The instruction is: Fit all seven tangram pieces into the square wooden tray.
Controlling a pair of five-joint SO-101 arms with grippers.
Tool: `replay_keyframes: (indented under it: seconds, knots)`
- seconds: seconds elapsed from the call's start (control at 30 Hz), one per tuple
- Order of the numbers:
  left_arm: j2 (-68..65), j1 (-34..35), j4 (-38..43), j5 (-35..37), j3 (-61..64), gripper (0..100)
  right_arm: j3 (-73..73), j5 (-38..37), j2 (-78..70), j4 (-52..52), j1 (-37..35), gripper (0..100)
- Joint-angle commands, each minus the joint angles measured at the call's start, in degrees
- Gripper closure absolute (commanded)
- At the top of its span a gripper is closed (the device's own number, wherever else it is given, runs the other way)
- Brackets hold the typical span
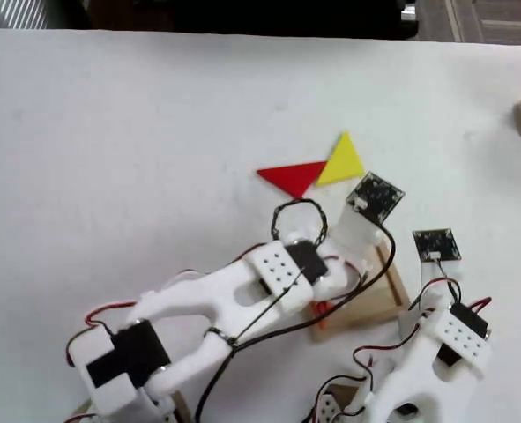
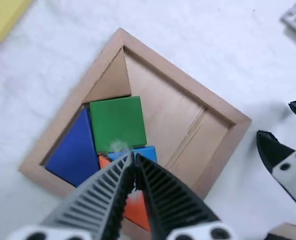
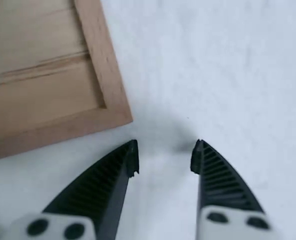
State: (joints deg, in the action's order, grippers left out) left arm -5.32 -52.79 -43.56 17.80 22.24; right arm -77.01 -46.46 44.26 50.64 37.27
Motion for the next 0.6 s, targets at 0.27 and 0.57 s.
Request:
replay_keyframes:
  seconds: [0.27,0.57]
  knots:
    - [3.12,-9.01,12.92,-5.27,9.85,98,0.18,-0.09,1.71,-1.01,-0.48,86.3]
    - [-8.66,-5.58,5.19,-5.36,-1.49,98,0.18,-0.09,1.63,-1.01,-0.48,86.4]
